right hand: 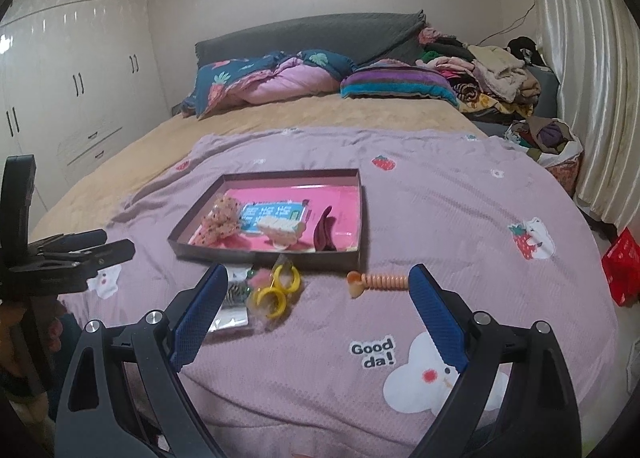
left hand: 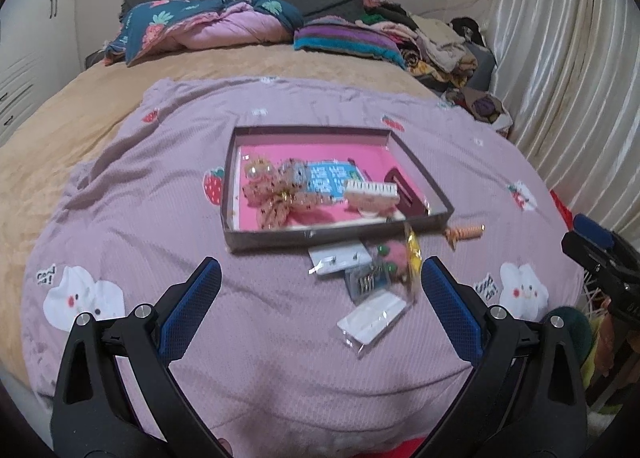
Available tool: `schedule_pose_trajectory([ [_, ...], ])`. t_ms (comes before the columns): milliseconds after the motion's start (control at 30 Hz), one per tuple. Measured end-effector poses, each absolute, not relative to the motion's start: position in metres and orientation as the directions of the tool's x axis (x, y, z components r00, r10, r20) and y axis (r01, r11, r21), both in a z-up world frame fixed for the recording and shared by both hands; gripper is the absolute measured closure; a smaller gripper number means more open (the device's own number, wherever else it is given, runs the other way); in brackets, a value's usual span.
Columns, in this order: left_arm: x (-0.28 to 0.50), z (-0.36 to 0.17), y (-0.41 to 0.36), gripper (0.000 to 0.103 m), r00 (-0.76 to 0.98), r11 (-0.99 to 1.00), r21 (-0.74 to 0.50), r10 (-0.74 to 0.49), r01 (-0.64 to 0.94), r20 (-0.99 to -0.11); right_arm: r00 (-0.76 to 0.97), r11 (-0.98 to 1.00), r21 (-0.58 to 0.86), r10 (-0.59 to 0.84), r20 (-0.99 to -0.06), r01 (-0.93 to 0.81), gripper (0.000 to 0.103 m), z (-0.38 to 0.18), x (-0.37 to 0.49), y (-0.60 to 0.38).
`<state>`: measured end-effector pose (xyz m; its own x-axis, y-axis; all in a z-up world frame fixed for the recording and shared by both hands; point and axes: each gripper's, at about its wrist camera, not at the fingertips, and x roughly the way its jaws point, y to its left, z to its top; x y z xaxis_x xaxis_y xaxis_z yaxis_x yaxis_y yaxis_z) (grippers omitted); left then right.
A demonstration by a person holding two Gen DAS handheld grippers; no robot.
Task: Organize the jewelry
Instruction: 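Withdraw both open tools from the box toward the remaining accessories, then grasp the bagged yellow hoop earrings with the right tool while the left tool grasps the clear earring pack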
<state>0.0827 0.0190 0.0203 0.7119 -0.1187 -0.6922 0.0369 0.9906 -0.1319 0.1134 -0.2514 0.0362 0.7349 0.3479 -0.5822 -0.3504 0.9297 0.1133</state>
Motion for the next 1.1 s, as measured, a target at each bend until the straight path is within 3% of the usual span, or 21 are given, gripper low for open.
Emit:
schedule_pose_trajectory([
  [1100, 0.089, -0.057, -0.025, 0.01, 0.561, 0.979, -0.085, -0.176, 0.184, -0.809, 0.612, 0.92, 0.199, 0.375, -0.696, -0.337, 0.012, -0.018, 0.138, -0.246],
])
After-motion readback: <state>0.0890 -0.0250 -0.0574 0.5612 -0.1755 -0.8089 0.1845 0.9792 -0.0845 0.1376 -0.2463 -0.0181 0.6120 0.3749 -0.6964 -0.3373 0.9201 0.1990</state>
